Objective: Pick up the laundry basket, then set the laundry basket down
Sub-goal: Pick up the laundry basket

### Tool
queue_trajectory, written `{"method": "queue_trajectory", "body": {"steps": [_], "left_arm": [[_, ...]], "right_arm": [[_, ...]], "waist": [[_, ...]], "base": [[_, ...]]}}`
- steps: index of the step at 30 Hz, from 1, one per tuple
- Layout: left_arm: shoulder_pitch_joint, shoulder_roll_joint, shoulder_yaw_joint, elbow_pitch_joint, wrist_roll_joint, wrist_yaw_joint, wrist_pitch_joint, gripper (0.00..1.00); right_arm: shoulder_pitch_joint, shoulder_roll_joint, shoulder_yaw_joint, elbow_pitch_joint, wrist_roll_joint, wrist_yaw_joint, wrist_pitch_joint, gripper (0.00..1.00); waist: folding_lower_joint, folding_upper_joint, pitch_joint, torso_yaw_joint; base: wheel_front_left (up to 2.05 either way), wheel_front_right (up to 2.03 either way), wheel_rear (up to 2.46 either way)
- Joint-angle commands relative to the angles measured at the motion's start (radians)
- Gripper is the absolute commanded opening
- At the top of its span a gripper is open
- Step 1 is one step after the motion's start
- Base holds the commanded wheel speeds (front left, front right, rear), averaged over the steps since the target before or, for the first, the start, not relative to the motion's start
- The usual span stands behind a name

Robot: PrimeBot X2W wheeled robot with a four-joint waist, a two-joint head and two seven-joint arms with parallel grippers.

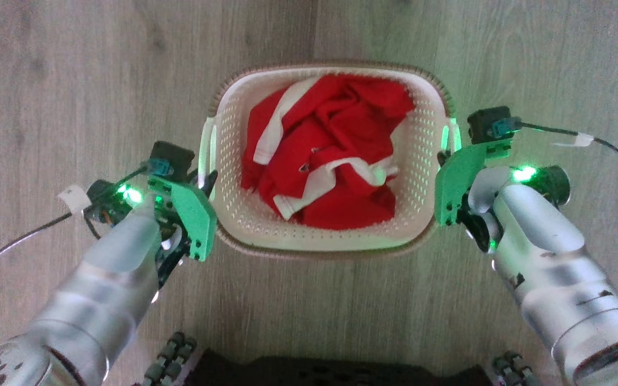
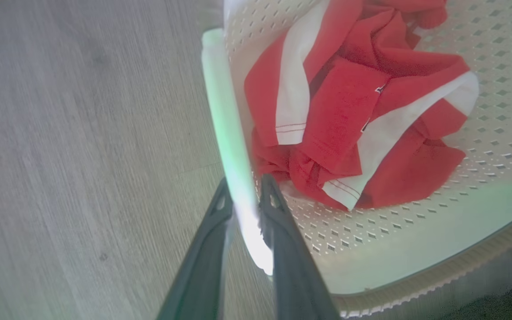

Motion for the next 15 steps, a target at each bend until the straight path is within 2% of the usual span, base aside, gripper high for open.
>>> {"method": "queue_trajectory", "body": {"steps": [1, 8, 15], "left_arm": [[0.032, 0.022, -0.015, -0.02, 0.008, -0.001, 0.0, 0.0], [0.034, 0.074, -0.098, -0.099, -0.062, -0.001, 0.082, 0.0], [0.025, 0.12, -0.131, -0.186, -0.11, -0.001, 0.16, 0.0]], "right_arm": [[0.02, 0.027, 0.029, -0.038, 0.003, 0.007, 0.002, 0.0], [0.031, 0.027, 0.083, -0.066, 0.079, 0.007, 0.134, 0.0], [0.033, 0.027, 0.106, -0.067, 0.131, 0.007, 0.24, 0.0]], "waist": [[0.0, -0.0001, -0.014, 0.0], [0.0, -0.0001, -0.086, -0.006], [0.0, -0.0001, -0.137, -0.003]], "base": [[0.0, 0.0, 0.0], [0.0, 0.0, 0.0], [0.0, 0.0, 0.0]]}}
